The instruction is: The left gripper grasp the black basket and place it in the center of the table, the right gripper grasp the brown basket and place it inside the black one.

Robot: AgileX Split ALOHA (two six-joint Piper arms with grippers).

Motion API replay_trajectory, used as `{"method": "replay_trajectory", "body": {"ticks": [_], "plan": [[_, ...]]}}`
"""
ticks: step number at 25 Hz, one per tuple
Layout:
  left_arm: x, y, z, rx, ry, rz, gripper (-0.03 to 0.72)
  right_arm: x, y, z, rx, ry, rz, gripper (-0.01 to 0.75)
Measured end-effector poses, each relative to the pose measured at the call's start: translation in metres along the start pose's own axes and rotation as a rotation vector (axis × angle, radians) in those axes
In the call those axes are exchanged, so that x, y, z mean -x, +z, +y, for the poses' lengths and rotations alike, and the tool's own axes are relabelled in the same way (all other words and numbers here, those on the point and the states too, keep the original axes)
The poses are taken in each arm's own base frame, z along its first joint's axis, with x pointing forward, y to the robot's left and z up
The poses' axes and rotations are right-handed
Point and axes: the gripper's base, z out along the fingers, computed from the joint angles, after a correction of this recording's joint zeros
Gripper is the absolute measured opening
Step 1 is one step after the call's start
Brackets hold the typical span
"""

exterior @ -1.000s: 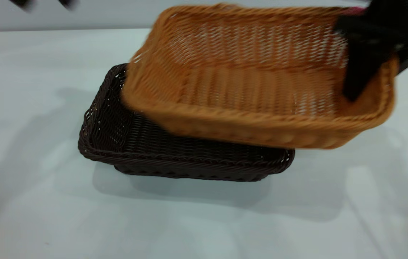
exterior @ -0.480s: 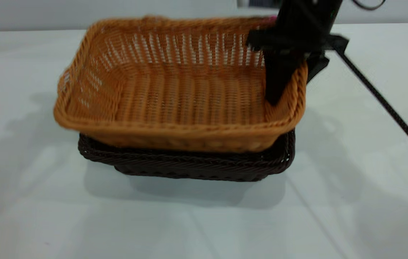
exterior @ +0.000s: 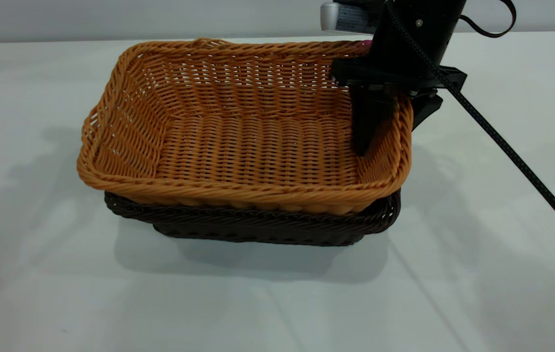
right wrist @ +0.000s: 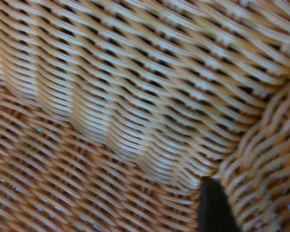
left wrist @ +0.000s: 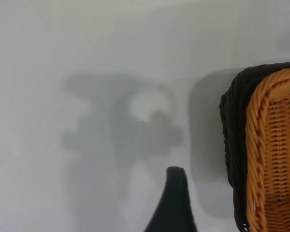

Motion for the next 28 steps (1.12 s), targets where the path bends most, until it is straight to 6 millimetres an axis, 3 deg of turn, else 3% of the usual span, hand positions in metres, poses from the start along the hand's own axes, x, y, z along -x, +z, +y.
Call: {"method": "replay_trajectory", "body": {"ticks": [4, 7, 14, 17, 19, 20, 24, 28], "plan": [[0.000, -0.003, 0.000, 0.000, 0.004, -0.007, 0.580, 0.006, -0.010, 0.006, 0.019, 0.008, 0.007, 0.570], [-0.002, -0.017, -0.002, -0.001, 0.012, -0.021, 0.580, 0.008, -0.024, 0.008, -0.007, -0.010, 0.043, 0.667], [-0.015, -0.075, -0.007, -0.003, 0.035, -0.112, 0.580, 0.005, -0.076, 0.017, -0.116, -0.010, -0.043, 0.666], [-0.027, -0.105, -0.010, -0.003, 0.060, -0.139, 0.580, -0.005, -0.119, 0.034, -0.115, -0.007, -0.147, 0.622], [-0.038, -0.125, -0.011, 0.004, 0.074, -0.143, 0.580, -0.020, -0.151, 0.048, -0.094, -0.012, -0.224, 0.590], [-0.045, -0.135, -0.011, 0.010, 0.080, -0.136, 0.580, -0.033, -0.174, 0.057, -0.087, -0.026, -0.277, 0.576], [-0.077, -0.168, -0.011, 0.045, 0.097, -0.085, 0.580, -0.090, -0.229, 0.077, -0.096, -0.056, -0.401, 0.557], [-0.105, -0.185, -0.009, 0.080, 0.107, -0.128, 0.580, -0.151, -0.251, 0.080, -0.151, -0.062, -0.458, 0.554]]}}
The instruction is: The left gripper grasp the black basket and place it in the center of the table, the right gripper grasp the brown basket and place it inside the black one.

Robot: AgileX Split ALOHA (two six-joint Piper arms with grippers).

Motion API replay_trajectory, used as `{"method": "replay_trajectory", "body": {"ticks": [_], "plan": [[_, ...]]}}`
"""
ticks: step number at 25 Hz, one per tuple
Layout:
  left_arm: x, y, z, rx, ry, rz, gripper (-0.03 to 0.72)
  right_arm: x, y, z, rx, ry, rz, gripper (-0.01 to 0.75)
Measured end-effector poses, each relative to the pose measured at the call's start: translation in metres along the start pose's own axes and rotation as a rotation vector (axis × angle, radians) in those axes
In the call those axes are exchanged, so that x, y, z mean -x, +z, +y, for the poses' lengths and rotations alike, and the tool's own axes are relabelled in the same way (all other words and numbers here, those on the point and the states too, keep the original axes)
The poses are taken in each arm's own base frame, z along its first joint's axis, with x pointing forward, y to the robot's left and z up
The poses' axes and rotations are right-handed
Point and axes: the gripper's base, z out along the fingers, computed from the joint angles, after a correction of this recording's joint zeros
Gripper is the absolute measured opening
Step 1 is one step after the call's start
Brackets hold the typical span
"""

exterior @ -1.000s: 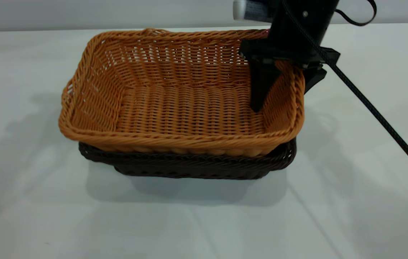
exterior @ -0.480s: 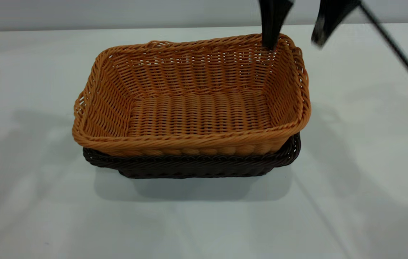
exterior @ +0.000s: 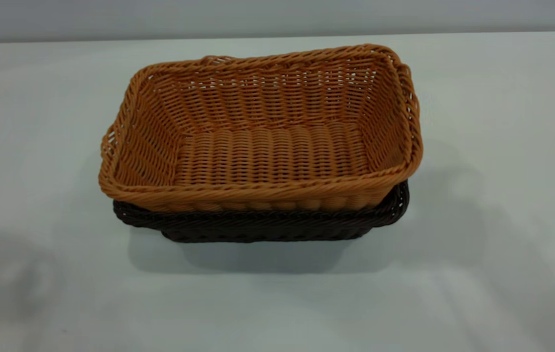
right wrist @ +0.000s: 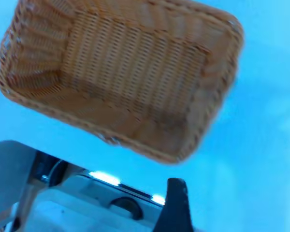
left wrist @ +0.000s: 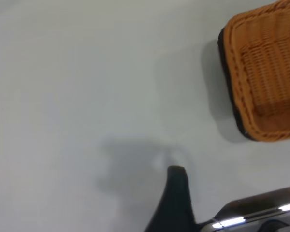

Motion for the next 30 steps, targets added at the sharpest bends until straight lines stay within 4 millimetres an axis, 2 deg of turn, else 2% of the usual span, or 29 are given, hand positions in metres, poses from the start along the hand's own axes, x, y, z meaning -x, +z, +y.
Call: {"method": "replay_trajectory", "body": {"ticks": [3, 6, 12, 16, 19, 21, 30], "plan": [[-0.028, -0.002, -0.002, 0.009, 0.003, 0.009, 0.580, -0.037, -0.010, -0.002, -0.018, 0.009, 0.013, 0.554], [-0.061, 0.008, -0.005, 0.004, 0.003, 0.057, 0.580, -0.078, -0.004, -0.006, -0.026, 0.017, 0.070, 0.554], [-0.130, 0.042, -0.012, -0.009, 0.003, 0.184, 0.580, -0.162, 0.030, -0.019, -0.054, 0.050, 0.220, 0.554], [-0.166, 0.056, -0.015, -0.011, 0.003, 0.190, 0.580, -0.201, 0.044, -0.025, -0.069, 0.041, 0.210, 0.554], [-0.185, 0.062, -0.017, -0.007, 0.001, 0.147, 0.580, -0.219, 0.049, -0.028, -0.071, 0.032, 0.156, 0.554], [-0.193, 0.062, -0.018, -0.005, 0.000, 0.122, 0.580, -0.223, 0.044, -0.027, -0.069, 0.022, 0.112, 0.554], [-0.208, 0.047, -0.020, 0.010, -0.013, -0.023, 0.580, -0.234, 0.028, -0.025, -0.062, -0.019, -0.018, 0.552]]}}
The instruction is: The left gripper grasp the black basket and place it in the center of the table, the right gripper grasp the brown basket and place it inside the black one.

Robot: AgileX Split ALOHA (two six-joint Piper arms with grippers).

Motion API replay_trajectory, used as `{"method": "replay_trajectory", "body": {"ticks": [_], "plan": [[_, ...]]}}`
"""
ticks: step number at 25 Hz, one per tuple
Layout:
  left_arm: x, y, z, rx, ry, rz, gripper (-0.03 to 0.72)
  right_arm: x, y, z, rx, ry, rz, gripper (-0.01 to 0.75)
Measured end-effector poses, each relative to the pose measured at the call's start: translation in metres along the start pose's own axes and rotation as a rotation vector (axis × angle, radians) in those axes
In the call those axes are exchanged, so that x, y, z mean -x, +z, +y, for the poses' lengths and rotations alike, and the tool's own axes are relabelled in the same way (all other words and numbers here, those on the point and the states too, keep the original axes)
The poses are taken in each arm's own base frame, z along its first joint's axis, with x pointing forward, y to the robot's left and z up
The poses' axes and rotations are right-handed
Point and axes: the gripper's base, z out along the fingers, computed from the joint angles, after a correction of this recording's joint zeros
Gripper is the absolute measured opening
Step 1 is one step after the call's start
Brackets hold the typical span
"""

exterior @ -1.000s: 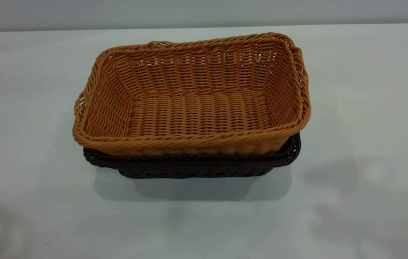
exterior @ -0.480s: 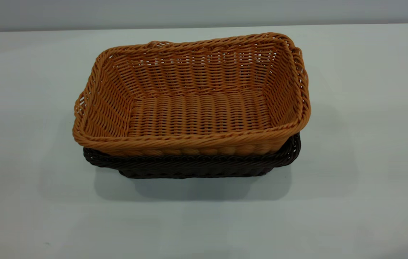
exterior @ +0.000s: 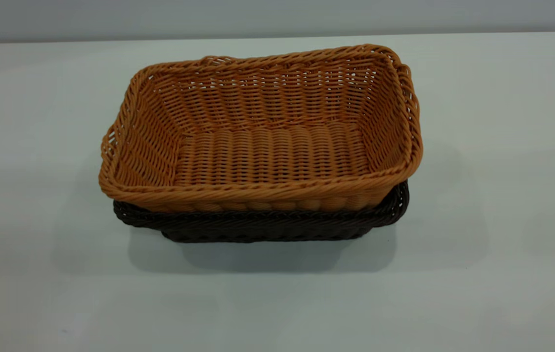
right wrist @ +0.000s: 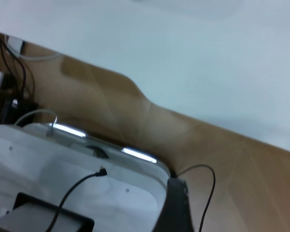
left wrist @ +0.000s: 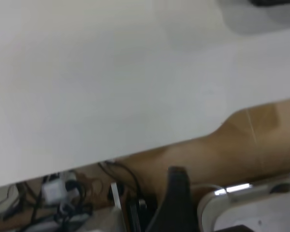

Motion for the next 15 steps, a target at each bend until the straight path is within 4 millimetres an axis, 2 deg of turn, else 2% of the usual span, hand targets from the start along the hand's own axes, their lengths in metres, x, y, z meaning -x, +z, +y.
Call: {"method": "replay_trajectory", "body": {"ticks": [7, 12, 15], "plan": [[-0.011, -0.011, -0.001, 0.009, -0.001, -0.109, 0.580, -0.019, -0.024, -0.001, -0.024, 0.040, -0.215, 0.552], [-0.024, -0.020, -0.002, 0.022, -0.005, -0.214, 0.580, -0.050, -0.046, 0.002, -0.089, 0.092, -0.471, 0.552], [-0.032, -0.025, -0.003, 0.031, -0.008, -0.276, 0.580, -0.067, -0.052, 0.006, -0.117, 0.101, -0.590, 0.552]]}}
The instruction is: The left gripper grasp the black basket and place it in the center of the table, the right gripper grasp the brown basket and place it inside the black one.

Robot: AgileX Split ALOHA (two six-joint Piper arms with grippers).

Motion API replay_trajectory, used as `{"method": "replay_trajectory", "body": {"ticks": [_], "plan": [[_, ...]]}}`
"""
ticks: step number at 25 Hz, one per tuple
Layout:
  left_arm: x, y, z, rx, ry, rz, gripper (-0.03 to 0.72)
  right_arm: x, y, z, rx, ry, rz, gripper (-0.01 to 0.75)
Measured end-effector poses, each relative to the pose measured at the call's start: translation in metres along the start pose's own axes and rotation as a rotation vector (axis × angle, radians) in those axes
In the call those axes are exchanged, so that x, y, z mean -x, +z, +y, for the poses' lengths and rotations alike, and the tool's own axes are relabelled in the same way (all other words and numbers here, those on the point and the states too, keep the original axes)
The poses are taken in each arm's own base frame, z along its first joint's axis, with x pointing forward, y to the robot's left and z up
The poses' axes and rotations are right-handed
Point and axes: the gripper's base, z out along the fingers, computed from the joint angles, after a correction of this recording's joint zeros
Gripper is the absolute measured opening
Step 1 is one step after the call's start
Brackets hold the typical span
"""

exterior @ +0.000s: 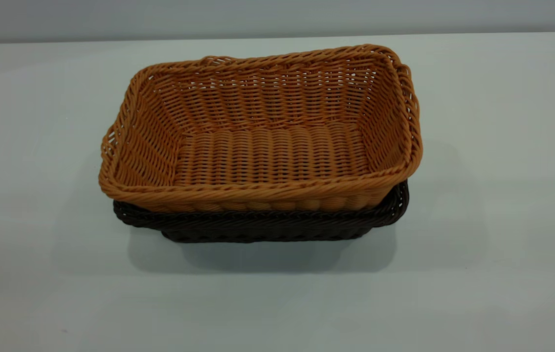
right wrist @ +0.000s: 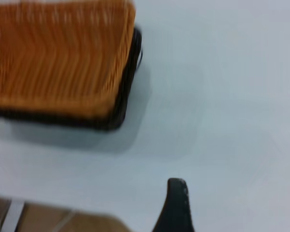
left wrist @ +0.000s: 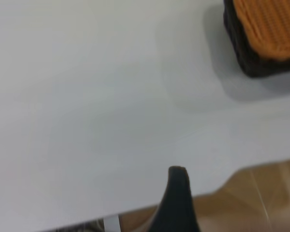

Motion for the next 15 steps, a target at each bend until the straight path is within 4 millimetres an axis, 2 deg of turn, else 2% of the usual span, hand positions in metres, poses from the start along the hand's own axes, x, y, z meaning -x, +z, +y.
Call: {"method": "replay_trajectory", "body": {"ticks": [4, 15], "plan": [[-0.0069, -0.0063, -0.0010, 0.026, -0.017, -0.060, 0.580, -0.0032, -0.0030, 0.0013, -0.013, 0.013, -0.022, 0.552], [-0.0073, -0.0067, -0.0016, 0.055, -0.042, -0.063, 0.580, -0.0031, -0.0028, 0.0019, -0.018, 0.022, -0.023, 0.552]]}}
